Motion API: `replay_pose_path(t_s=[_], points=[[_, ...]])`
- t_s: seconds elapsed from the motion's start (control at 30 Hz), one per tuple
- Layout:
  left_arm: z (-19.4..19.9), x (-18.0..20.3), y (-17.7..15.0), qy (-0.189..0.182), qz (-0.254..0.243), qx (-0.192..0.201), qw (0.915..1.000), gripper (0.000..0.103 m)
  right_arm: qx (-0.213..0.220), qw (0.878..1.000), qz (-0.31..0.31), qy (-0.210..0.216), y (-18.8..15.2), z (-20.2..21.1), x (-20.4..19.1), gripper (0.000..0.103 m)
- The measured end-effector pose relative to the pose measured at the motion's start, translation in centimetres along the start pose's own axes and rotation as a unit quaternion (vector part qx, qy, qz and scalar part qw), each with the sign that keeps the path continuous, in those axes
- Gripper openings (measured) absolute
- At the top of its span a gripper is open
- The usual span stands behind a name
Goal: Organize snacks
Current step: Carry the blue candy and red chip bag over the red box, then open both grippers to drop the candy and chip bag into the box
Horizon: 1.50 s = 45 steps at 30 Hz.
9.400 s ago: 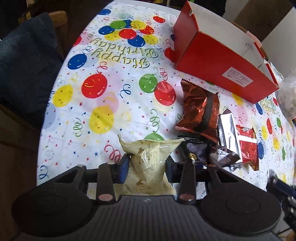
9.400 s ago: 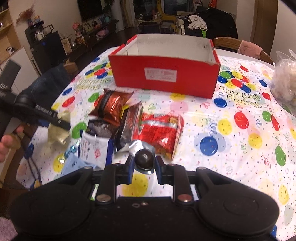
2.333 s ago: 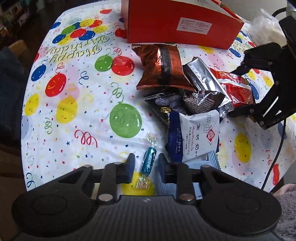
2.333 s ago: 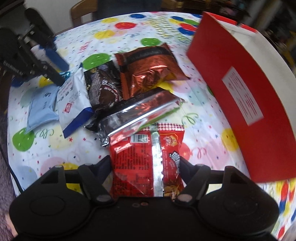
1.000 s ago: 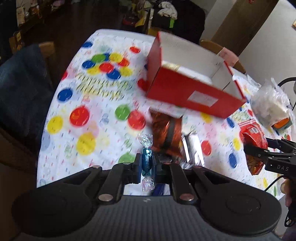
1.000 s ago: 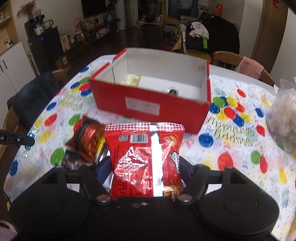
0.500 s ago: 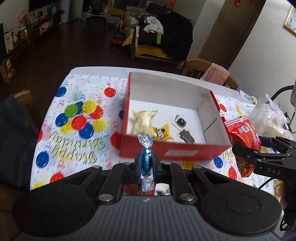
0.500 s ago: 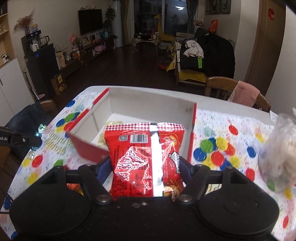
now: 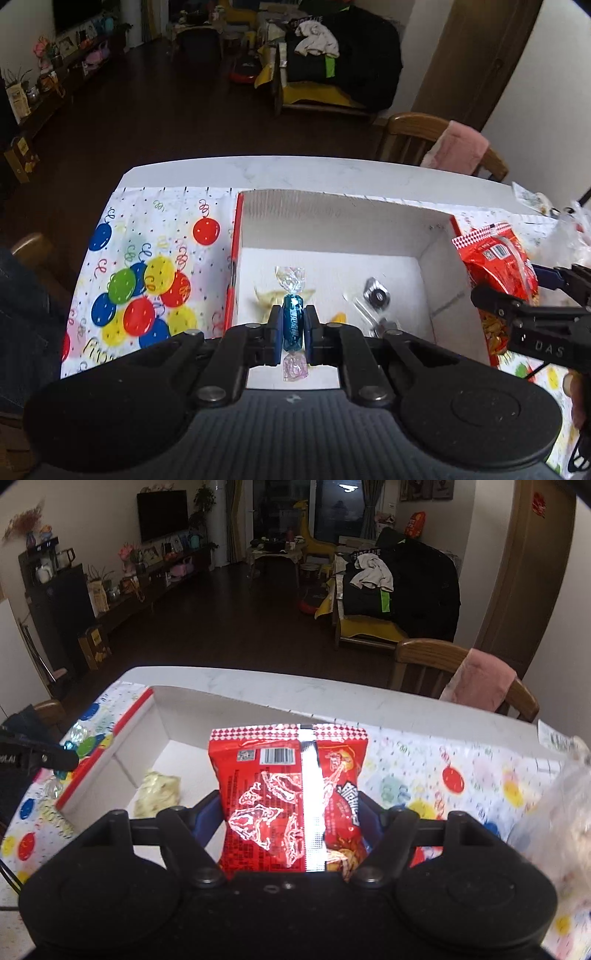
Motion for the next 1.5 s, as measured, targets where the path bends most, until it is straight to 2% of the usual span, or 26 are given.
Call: replay_pose_path(t_s=[0.23, 0.57, 0.77, 1.03, 1.2, 1.5], points=[[-3.8, 1.8, 1.6, 0.015, -0.007, -0.024, 0.9996, 0.011, -0.033, 0.999, 0.020, 0.015, 0.6, -4.1, 0.1, 0.073], [-8.5, 2.6, 2.1, 0.045, -0.024, -0.068, 0.9964, 0.011, -0.082, 0.993, 0.080, 0.043, 0.6, -8.7, -2.8, 0.073], [-9.5, 1.7, 1.8, 0.058, -0.019, -0.078, 0.9950, 0.011, -0.100, 0.986, 0.121, 0.057, -0.1, -10.9, -4.9, 0.073], [-9.4, 0.6, 1.3, 0.058, -0.010, -0.083, 0.9948, 0.011, -0.144, 0.981, 0.107, 0.073, -1.4, -13.2, -5.3, 0.074], [-8.8, 0.2, 1.1, 0.053, -0.008, -0.079, 0.9955, 0.011, -0.134, 0.984, 0.090, 0.081, -1.2, -12.4, -5.1, 0.073], [-6.1, 0.2, 0.3, 0.025, -0.012, -0.054, 0.9981, 0.011, -0.086, 0.990, 0.069, 0.084, 0.1, -8.0, -4.2, 0.077]])
Point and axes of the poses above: each gripper's, at about its wrist camera, not at the fingertips, and z roughly against the way its jaws point, x to its right, y to its top, the point moved 6 cm from there along -z, roughly the way its jaws point, and after that the axes turned 11 degrees about z, right-handed, at the moved point
